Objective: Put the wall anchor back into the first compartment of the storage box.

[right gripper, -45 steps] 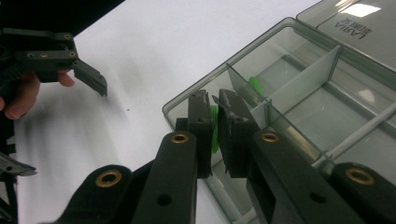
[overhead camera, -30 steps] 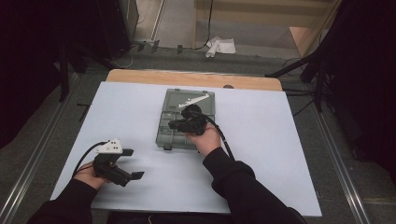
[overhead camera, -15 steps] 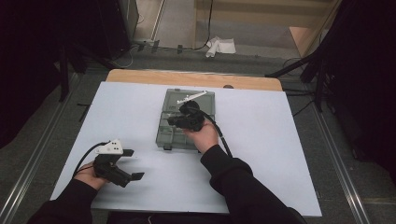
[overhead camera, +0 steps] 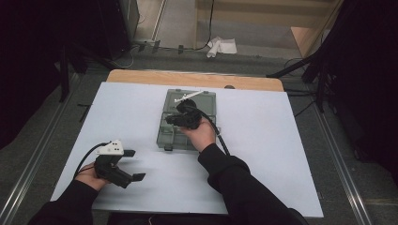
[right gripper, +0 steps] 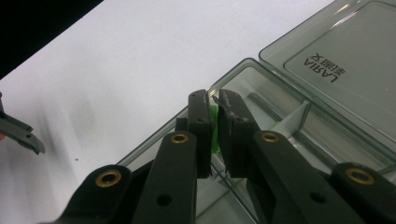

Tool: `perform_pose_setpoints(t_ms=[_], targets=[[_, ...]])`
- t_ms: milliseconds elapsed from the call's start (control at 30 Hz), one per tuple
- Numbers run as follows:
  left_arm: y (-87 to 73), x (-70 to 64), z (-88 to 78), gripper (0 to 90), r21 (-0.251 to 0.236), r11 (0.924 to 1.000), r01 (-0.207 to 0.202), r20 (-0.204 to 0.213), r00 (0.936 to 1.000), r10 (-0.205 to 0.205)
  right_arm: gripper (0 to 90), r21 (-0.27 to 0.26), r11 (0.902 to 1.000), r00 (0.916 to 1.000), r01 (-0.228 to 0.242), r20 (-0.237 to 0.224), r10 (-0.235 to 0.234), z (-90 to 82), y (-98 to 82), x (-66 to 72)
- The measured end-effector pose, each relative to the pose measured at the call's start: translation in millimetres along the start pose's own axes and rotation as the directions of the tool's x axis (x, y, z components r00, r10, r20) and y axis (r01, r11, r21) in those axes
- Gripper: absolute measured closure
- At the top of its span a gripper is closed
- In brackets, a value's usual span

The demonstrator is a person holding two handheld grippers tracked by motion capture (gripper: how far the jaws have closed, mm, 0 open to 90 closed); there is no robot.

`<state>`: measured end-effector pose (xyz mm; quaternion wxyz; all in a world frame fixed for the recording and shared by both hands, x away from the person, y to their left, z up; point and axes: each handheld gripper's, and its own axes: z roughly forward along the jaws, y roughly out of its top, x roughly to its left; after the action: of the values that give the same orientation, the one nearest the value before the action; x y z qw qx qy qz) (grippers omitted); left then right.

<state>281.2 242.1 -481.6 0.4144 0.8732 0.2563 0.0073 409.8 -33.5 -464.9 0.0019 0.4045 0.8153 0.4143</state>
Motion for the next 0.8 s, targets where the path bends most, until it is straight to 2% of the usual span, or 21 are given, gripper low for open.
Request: perform_pose_setpoints(t_ms=[333,367,433,567,700,733,800], targets=[[-0.3,0.5,-0.5,0.0,-0.007,0.9998,0.016,0.014,0.9998,-0.016,83.2,0.004,1.0,0.9998,0.003,0.02,-0.003,5.0,1.3,0.2],[-0.3,0.7,-0.3,0.0,0.005,0.9997,0.024,0.016,0.9996,-0.024,80.6,0.0,1.0,0.9998,0.0,0.021,0.0,5.2,1.5,-0.1],[0.2,1.3,0.1,0.0,0.017,0.999,0.042,0.026,0.9988,-0.043,68.3,-0.017,0.9998,1.0,-0.005,0.003,0.005,5.5,1.6,-1.7],[2.6,2.0,-1.4,0.0,0.01,0.9996,0.028,0.024,0.9993,-0.029,53.0,-0.026,0.9997,0.9991,0.001,-0.043,-0.002,2.2,1.6,-2.9],[6.1,3.0,1.4,0.0,0.008,0.9998,0.016,0.015,0.9998,-0.016,44.3,-0.024,0.9997,0.9983,0.002,-0.058,-0.003,-5.5,1.7,-3.0],[8.1,3.6,1.5,0.0,0.032,0.9994,0.013,0.007,0.9999,-0.013,43.1,-0.025,0.9997,0.9982,0.0,-0.06,-0.001,-7.2,1.7,-2.8],[9.1,3.7,3.8,0.0,0.01,0.9998,0.017,0.02,0.9996,-0.017,40.1,-0.038,0.9992,0.9983,0.009,-0.058,-0.011,-12.4,0.9,-3.4]])
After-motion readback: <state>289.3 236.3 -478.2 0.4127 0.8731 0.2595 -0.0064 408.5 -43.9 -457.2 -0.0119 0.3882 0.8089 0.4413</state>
